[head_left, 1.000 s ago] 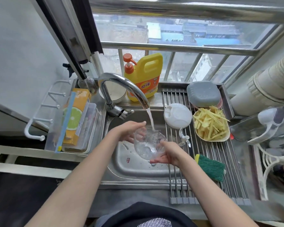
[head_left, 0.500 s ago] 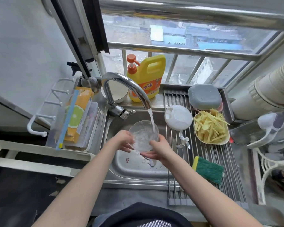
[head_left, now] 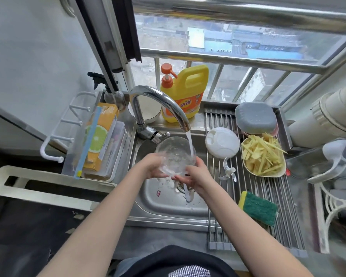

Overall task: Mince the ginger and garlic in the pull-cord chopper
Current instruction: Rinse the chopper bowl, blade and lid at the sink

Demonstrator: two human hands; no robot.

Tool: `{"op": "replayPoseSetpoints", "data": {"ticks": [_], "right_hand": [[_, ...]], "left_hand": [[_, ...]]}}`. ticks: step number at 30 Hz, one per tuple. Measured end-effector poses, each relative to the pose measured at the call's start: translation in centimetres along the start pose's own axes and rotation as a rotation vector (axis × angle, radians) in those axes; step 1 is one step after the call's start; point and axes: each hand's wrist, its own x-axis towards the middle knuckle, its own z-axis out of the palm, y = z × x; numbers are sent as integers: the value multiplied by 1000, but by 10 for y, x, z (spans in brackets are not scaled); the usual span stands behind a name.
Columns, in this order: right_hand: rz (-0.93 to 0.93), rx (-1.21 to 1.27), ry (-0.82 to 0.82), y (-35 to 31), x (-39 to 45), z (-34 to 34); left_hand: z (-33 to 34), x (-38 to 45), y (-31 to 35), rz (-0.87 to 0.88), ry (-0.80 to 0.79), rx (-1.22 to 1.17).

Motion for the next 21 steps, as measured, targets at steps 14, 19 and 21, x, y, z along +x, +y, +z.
{"op": "replayPoseSetpoints", "data": {"ticks": [14,19,21], "right_hand": [[-182,-739,52,-37,-6,-14],[-793,-1179,369,-17,-10,-5],[-798,-1202,370,-5,-10,-8]], "left_hand": [[11,-12,7,274,180,522],[18,-28,24,-105,-175,-156],[15,-33,23,-157,-339,-442]]}}
